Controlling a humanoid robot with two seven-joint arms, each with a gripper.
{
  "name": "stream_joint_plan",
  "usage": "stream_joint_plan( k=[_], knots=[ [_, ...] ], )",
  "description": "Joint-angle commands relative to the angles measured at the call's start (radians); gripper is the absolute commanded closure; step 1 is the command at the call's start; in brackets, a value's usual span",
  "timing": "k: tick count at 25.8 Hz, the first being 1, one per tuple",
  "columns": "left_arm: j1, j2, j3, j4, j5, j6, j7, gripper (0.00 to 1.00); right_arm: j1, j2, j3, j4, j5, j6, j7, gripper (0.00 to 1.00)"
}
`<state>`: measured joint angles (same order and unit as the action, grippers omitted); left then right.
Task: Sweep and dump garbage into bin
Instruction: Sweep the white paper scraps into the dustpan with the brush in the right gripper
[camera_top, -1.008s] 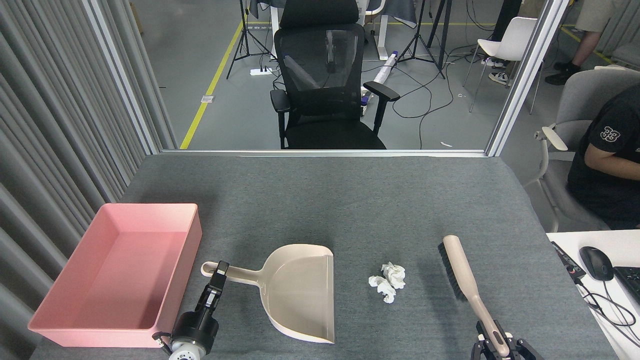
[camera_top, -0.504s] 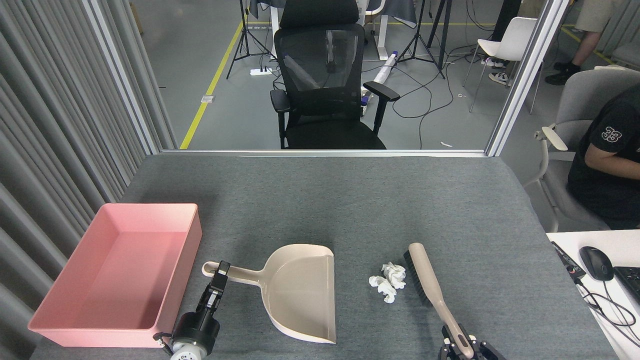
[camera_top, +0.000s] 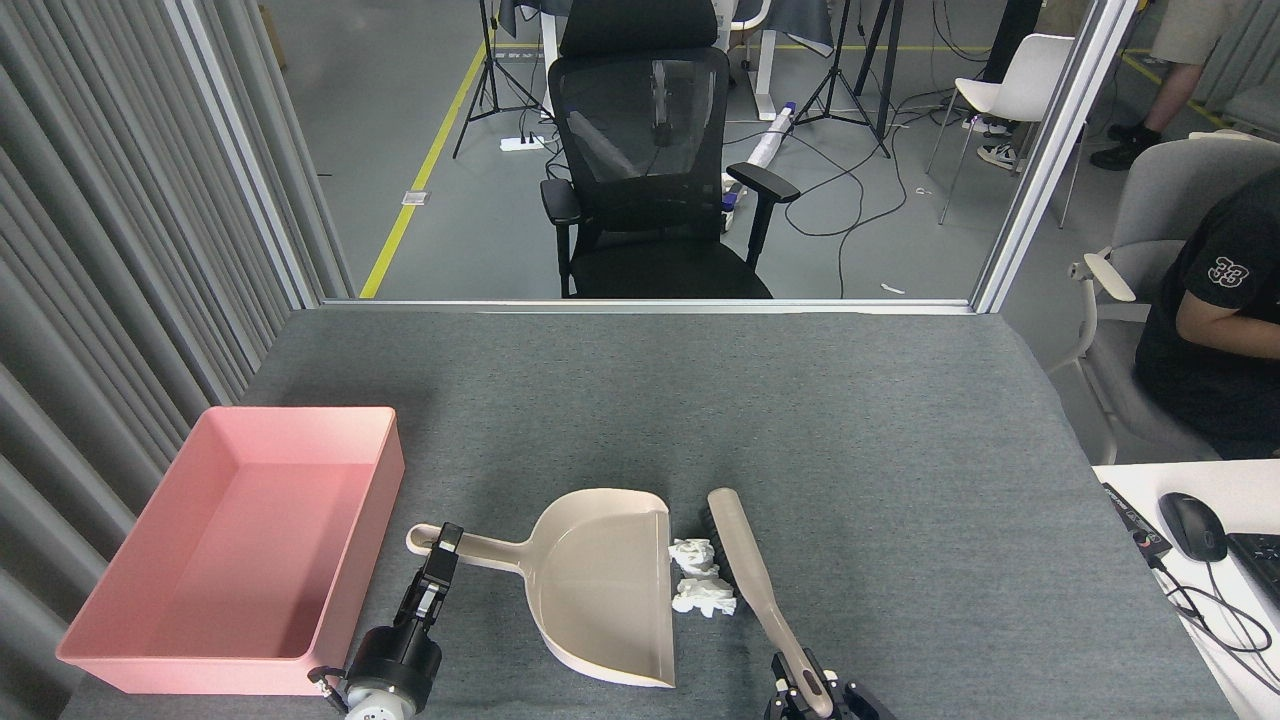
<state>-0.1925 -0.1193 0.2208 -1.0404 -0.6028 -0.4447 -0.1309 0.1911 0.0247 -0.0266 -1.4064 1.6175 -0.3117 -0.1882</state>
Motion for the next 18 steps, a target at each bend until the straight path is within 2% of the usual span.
stream_joint_plan(
  k=[1,5,7,12,16,18],
  knots=[
    [0.01,0.001,0.0,-0.012,0.0,0.001,-0.003,0.79,0.001,0.021,0.126,0.0,-0.016,0.082,-0.005,0.98],
    [0.022,0.001,0.0,-0.017,0.004,0.001,-0.003,0.79,-0.025,0.024,0.366,-0.016,-0.119,0.258,-0.03,0.98],
    [0.024,0.001,0.0,-0.021,0.005,0.001,-0.003,0.79,-0.032,0.024,0.407,-0.051,-0.136,0.286,-0.04,0.98],
    [0.024,0.001,0.002,-0.026,0.012,0.006,-0.004,0.79,0.008,0.004,0.392,-0.146,-0.143,0.281,-0.043,0.98],
    [0.022,0.0,0.0,-0.038,0.046,0.023,-0.006,0.79,0.051,-0.04,0.244,-0.229,-0.146,0.283,-0.042,0.98],
    [0.022,0.0,-0.003,-0.05,0.08,0.041,-0.009,0.79,0.053,-0.089,0.163,-0.233,-0.148,0.276,-0.042,0.98]
  ],
)
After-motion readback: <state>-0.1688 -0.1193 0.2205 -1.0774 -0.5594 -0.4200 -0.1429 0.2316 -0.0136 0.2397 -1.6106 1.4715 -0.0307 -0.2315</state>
